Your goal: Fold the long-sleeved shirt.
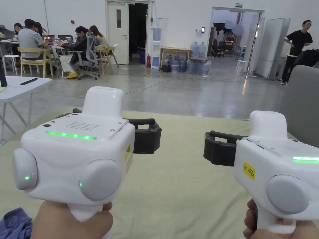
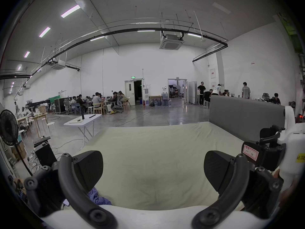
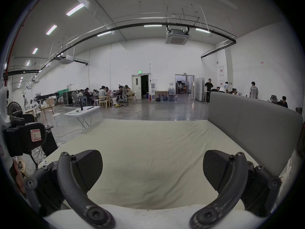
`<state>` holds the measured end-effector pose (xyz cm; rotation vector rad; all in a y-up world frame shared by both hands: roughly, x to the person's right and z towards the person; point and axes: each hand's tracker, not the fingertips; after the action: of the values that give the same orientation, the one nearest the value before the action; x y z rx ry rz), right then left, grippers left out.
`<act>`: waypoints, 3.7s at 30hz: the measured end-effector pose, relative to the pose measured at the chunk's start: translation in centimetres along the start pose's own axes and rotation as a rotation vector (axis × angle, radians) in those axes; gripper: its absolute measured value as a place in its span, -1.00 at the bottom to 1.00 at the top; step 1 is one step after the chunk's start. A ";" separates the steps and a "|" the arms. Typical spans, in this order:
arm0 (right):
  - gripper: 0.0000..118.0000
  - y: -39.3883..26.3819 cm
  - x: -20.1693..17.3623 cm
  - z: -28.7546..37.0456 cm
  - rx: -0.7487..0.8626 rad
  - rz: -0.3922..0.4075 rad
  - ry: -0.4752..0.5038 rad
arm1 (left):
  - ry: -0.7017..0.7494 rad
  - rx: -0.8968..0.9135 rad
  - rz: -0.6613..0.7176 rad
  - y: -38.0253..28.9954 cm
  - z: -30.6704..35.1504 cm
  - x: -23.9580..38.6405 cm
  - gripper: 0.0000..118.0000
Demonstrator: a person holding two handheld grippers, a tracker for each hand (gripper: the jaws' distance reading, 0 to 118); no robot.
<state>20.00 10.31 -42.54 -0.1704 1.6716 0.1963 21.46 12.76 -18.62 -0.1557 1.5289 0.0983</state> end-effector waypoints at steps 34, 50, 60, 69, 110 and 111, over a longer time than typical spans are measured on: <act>-1.00 -2.1 -5.9 -4.0 -0.042 0.056 0.198 | 0.005 -0.103 0.089 -3.9 -1.5 -8.8 -1.00; -1.00 -5.7 -20.1 -8.0 -0.210 0.146 0.730 | 0.303 -0.437 0.247 -17.0 -5.5 -29.1 0.49; -1.00 -9.0 -15.8 -9.9 -0.308 0.208 0.558 | 0.314 -0.752 0.266 -29.1 -15.7 -28.2 0.99; -1.00 -8.0 -12.8 -10.4 -0.362 0.107 0.460 | 0.267 -0.805 0.603 -29.6 -18.3 -30.8 -0.83; -1.00 -6.0 11.8 1.8 -0.146 -0.229 0.127 | -0.681 -0.447 0.389 -13.7 -20.4 7.7 0.92; -1.00 -6.9 11.5 1.3 -0.175 -0.244 0.145 | -0.622 -0.455 0.337 -13.5 -18.8 5.5 0.92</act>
<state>21.57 3.94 -54.35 -0.5283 1.7597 0.1488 5.32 -3.80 -24.21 -0.2037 0.8784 0.7016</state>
